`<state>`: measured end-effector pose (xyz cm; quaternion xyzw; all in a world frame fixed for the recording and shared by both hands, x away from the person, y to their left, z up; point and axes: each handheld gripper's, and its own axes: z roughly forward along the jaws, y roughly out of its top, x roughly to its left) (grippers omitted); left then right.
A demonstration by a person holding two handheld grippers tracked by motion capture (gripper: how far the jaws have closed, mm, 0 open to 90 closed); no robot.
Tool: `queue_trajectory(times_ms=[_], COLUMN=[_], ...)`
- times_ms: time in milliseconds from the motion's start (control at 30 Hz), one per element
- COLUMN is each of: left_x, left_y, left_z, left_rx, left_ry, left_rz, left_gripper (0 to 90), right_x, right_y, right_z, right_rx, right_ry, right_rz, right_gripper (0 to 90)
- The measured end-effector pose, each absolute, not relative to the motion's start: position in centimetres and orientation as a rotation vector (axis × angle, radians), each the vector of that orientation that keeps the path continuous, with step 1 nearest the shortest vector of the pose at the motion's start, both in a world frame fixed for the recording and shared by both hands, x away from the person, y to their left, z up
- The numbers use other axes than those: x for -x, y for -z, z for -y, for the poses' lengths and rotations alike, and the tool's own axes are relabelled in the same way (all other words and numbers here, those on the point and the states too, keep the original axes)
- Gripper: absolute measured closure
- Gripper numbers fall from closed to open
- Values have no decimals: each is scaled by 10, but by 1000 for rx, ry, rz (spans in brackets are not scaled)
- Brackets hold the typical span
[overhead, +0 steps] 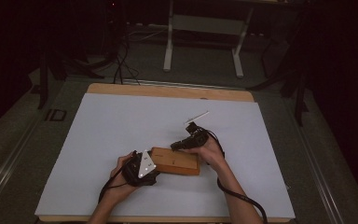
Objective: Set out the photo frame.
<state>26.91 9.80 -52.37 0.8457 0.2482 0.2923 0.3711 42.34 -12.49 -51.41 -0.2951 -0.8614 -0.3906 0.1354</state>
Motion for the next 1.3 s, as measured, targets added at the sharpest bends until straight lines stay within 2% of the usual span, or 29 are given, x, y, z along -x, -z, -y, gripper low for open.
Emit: queue_trajectory(times_ms=[100,233,333,533,800,1300], left_x=[-266,-261,-262,-264,-266,-272], left_y=[521,518,518,517,516,516], left_z=[-96,-89,-91,-92,-92,-95], left_rx=[-2171,-2184,-2170,-2149,-2143,-2110], left_ry=[-752,-730,-719,-706,-703,-670], left_rz=[-604,-531,-539,-549,-557,-584], left_gripper=[316,388,390,397,402,401], right_x=[-423,-422,-421,-418,-412,-400], right_y=[515,516,515,513,511,503], right_z=[127,126,126,122,129,142], right_rx=[841,807,816,827,848,864], right_ry=[1121,1113,1111,1066,1093,1137], right_rz=[2481,2487,2500,2589,2598,2637], right_gripper=[838,833,819,702,619,617])
